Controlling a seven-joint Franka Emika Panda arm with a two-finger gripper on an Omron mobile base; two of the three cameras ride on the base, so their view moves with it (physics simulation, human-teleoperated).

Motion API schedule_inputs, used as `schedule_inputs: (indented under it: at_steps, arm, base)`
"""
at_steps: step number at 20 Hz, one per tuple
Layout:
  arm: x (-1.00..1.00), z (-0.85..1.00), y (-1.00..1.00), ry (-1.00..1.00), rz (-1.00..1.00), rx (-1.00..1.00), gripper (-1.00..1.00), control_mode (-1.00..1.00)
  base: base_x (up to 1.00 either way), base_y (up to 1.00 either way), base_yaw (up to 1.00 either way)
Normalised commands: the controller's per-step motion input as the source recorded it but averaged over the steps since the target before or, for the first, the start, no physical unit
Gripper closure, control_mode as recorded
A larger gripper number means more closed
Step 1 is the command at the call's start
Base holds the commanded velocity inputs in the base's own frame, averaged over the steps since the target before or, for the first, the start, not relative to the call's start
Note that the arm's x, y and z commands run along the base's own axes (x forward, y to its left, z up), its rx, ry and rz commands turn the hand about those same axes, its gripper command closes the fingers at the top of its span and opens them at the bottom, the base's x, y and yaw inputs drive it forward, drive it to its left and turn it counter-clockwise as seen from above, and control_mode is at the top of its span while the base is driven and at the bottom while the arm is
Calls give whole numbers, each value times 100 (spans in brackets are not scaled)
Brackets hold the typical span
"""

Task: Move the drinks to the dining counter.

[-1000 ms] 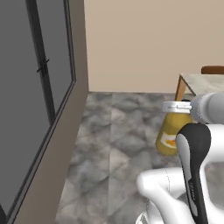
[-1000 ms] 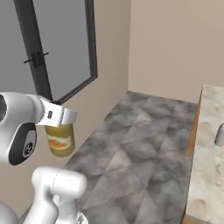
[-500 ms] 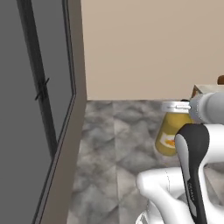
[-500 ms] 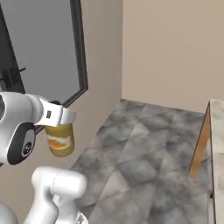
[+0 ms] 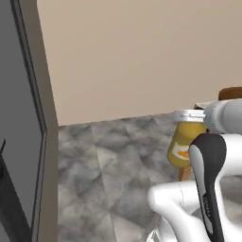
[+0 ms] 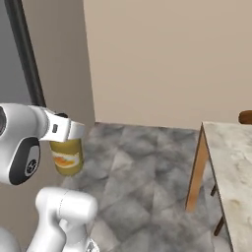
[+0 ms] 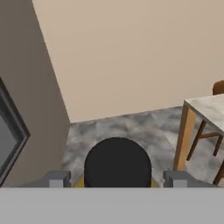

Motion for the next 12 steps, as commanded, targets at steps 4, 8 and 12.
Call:
schedule_inputs:
  at_steps: [4,8,12]
  arm:
    - [0,0,0,0,0,0,100,100]
    - [0,0,0,0,0,0,100,100]
    - [0,0,0,0,0,0,100,100]
  base:
    - [100,31,-60]
    - [100,54,-65]
    - [64,62,-71]
